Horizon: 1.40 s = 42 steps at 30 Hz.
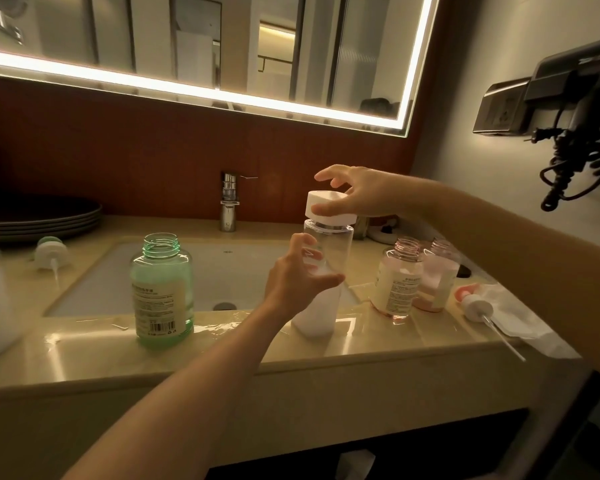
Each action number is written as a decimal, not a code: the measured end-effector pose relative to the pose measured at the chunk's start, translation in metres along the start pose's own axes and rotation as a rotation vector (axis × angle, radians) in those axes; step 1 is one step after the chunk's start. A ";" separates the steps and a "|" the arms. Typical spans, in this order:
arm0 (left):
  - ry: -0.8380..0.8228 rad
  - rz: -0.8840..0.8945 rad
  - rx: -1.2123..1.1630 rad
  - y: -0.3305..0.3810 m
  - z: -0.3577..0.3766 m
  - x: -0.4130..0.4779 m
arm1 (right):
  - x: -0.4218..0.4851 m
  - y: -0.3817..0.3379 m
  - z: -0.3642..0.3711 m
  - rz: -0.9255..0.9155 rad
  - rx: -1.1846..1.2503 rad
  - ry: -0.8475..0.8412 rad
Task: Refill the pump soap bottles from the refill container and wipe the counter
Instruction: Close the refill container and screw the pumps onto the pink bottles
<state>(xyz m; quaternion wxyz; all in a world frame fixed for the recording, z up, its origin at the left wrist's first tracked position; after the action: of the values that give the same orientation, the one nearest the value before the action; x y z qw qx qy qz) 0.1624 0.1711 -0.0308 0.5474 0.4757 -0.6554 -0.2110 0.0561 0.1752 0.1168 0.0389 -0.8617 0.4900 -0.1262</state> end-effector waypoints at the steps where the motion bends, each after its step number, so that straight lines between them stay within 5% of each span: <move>1: -0.001 0.002 0.003 0.000 0.000 0.000 | 0.000 0.000 -0.002 -0.008 0.008 -0.047; 8: -0.002 0.000 0.016 -0.001 -0.001 0.000 | 0.003 0.000 0.002 -0.038 -0.052 0.066; 14: 0.002 0.004 0.019 0.000 -0.001 -0.001 | 0.003 -0.001 -0.006 0.000 0.054 -0.027; 20: 0.001 0.009 0.033 -0.001 -0.001 -0.002 | 0.005 -0.004 0.004 -0.012 -0.098 0.191; 27: 0.006 0.007 0.051 0.000 0.000 -0.002 | 0.004 -0.005 -0.006 -0.002 0.051 0.096; 33: 0.004 0.004 0.059 -0.001 0.000 -0.002 | 0.009 -0.005 0.006 0.024 -0.128 0.285; 42: 0.013 0.008 0.080 -0.004 0.000 -0.001 | 0.002 -0.004 -0.009 0.046 0.075 -0.095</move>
<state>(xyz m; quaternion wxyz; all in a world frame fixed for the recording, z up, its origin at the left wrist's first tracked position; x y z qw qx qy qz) 0.1638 0.1700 -0.0345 0.5328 0.4961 -0.6617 -0.1794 0.0581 0.1761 0.1261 0.0973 -0.8532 0.5020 -0.1028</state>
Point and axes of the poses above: each hand's wrist, its own x-axis towards the middle knuckle, its own z-axis out of the palm, y = z × x, the point moved 2 cm from there along x, towards the middle knuckle, and after that the axes turned 3 degrees about -x, right-handed, at the moved point
